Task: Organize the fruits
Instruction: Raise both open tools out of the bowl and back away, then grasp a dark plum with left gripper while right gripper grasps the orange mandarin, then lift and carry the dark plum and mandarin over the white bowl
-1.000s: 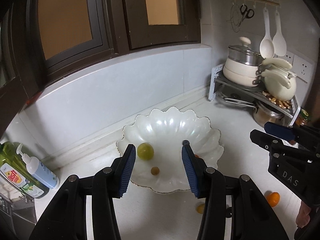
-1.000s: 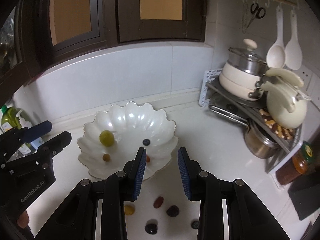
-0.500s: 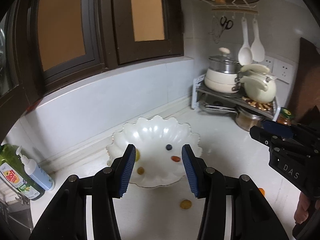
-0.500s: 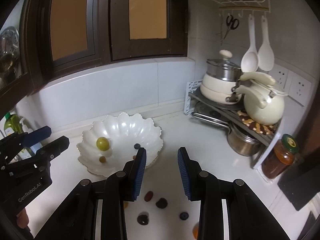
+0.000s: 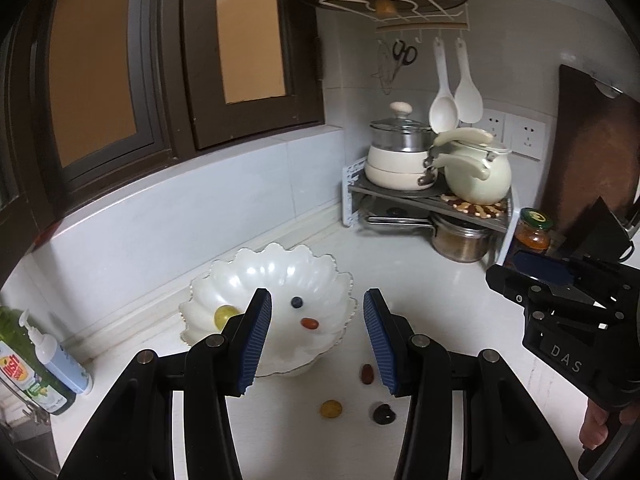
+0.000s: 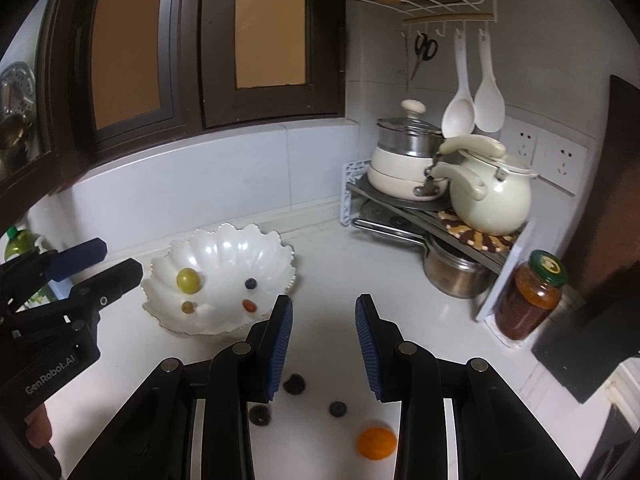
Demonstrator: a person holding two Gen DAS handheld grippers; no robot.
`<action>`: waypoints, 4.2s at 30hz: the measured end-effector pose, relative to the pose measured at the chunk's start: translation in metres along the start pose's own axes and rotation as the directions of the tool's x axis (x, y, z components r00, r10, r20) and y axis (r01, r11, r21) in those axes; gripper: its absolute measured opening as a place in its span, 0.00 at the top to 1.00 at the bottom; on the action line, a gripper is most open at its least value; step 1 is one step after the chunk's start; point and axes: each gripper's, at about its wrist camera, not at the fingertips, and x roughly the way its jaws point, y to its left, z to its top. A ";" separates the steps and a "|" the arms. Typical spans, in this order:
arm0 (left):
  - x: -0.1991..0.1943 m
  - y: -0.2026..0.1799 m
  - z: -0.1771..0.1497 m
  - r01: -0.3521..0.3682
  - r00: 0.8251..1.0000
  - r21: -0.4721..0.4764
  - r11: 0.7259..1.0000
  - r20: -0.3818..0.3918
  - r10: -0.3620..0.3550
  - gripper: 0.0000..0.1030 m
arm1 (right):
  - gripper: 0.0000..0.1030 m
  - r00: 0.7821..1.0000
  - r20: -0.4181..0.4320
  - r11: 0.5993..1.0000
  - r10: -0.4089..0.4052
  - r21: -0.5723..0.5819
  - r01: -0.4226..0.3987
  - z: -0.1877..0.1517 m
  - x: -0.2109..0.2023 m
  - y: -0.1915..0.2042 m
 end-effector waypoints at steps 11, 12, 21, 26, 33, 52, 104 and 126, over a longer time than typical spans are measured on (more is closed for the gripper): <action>0.001 -0.030 -0.008 0.043 0.999 0.016 0.999 -0.021 -0.042 0.47 | 0.67 1.000 -0.007 0.999 -0.023 0.039 0.023 -0.017 -0.010 -0.024; 0.002 -0.032 -0.009 0.044 0.999 0.018 0.999 -0.024 -0.043 0.47 | 0.67 1.000 -0.009 0.999 -0.022 0.043 0.023 -0.019 -0.010 -0.026; 0.010 -0.044 -0.026 0.078 0.996 0.017 0.997 -0.052 -0.077 0.42 | 0.55 0.997 -0.071 0.998 -0.019 0.066 0.023 -0.044 0.000 -0.035; 0.015 -0.047 -0.035 0.087 0.994 0.004 0.996 -0.068 -0.086 0.42 | 0.55 0.996 -0.085 0.997 -0.036 0.067 0.041 -0.057 0.004 -0.036; 0.019 -0.049 -0.053 0.084 0.993 -0.025 0.996 -0.082 -0.086 0.42 | 0.48 0.993 -0.096 0.995 -0.067 0.067 0.073 -0.077 0.006 -0.037; 0.042 -0.070 -0.096 0.029 0.989 0.011 1.000 -0.143 -0.027 0.42 | 0.47 0.986 -0.144 0.994 -0.088 0.054 0.097 -0.120 0.023 -0.038; 0.146 -0.075 -0.152 0.027 0.922 -0.096 0.995 -0.382 -0.061 0.67 | 0.53 0.949 -0.312 0.993 -0.039 0.096 0.072 -0.164 0.106 -0.062; 0.109 -0.068 -0.130 0.021 0.949 -0.112 0.993 -0.310 -0.055 0.72 | 0.54 0.969 -0.248 0.996 -0.009 0.088 0.032 -0.144 0.078 -0.050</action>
